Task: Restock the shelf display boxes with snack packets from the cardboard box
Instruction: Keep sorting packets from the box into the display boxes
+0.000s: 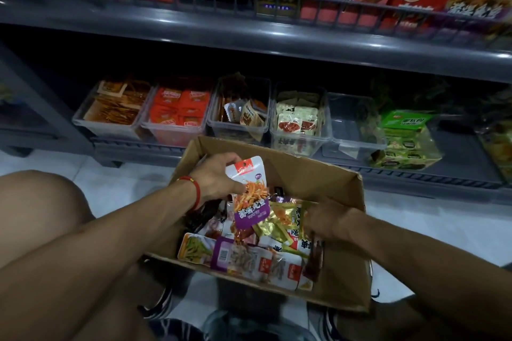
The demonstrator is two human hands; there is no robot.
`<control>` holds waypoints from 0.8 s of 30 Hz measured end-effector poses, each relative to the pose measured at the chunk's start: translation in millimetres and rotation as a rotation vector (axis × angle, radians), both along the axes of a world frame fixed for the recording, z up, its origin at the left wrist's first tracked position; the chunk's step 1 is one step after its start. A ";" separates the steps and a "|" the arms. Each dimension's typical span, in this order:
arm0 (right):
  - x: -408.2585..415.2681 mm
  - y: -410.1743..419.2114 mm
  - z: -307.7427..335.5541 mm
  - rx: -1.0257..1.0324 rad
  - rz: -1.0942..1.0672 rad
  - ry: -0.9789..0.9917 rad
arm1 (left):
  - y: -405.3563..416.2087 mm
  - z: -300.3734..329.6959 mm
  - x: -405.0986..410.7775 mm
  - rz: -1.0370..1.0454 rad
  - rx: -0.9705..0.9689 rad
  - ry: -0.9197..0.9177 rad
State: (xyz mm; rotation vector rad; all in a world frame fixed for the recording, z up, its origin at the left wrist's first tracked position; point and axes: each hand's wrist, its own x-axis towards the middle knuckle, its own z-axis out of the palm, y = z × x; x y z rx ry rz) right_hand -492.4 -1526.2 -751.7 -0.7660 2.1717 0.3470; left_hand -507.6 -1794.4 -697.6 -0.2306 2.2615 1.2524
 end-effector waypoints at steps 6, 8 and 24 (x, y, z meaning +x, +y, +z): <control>-30.6 -0.7 82.5 -0.465 -0.462 -0.182 | -15.9 8.8 -10.2 0.228 -0.018 0.108; -25.1 2.1 105.9 -0.727 -0.709 -0.349 | -15.7 11.1 -10.6 0.308 0.066 0.077; -0.3 -47.1 133.8 -1.358 -1.355 -0.220 | 5.9 59.0 7.9 0.374 0.713 0.070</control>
